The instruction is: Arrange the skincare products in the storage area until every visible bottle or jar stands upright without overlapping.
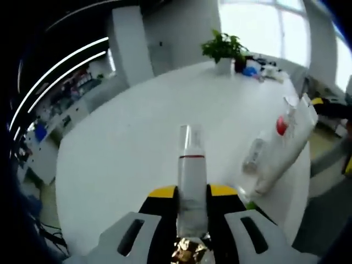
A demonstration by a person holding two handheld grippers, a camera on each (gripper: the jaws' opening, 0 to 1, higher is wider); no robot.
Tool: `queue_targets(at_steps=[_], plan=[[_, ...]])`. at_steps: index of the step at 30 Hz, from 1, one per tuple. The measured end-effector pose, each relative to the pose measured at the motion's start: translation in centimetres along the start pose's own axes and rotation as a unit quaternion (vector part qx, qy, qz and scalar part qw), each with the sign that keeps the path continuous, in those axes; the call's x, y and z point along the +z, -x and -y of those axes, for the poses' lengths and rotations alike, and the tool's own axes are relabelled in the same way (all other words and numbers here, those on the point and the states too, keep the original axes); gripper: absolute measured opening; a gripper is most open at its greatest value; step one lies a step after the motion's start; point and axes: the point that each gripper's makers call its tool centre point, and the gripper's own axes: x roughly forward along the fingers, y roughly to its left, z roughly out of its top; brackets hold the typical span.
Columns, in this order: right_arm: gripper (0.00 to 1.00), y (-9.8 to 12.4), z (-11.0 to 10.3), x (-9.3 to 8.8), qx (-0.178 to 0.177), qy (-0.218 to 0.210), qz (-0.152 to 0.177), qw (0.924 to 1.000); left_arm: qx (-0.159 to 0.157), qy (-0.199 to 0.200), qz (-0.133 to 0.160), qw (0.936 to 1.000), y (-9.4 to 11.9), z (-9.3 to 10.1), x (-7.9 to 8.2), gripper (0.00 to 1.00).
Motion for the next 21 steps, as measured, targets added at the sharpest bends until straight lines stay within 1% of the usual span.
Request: queue_targets(at_steps=[2, 4, 6, 13, 16, 21], plan=[[0.84, 0.0, -0.1, 0.0, 0.001, 0.002, -0.002, 1.0000, 0.008, 0.002, 0.007, 0.9999, 0.5, -0.6, -0.1, 0.16], [0.84, 0.0, -0.2, 0.0, 0.002, 0.004, -0.002, 1.0000, 0.009, 0.010, 0.012, 0.9998, 1.0, -0.5, -0.2, 0.16], [0.84, 0.0, -0.2, 0.0, 0.003, 0.004, -0.001, 1.0000, 0.013, 0.014, 0.019, 0.9996, 1.5, -0.9, -0.3, 0.16], [0.83, 0.0, -0.4, -0.1, 0.004, 0.009, -0.007, 0.9999, 0.024, 0.025, 0.043, 0.9985, 3.4, -0.1, 0.2, 0.16], [0.83, 0.0, -0.6, -0.1, 0.007, 0.013, -0.007, 0.9999, 0.023, 0.035, 0.055, 0.9976, 4.0, 0.1, 0.4, 0.16], [0.82, 0.0, -0.5, -0.2, 0.007, 0.015, -0.010, 0.9998, 0.031, 0.037, 0.062, 0.9969, 4.7, 0.3, 0.1, 0.16]])
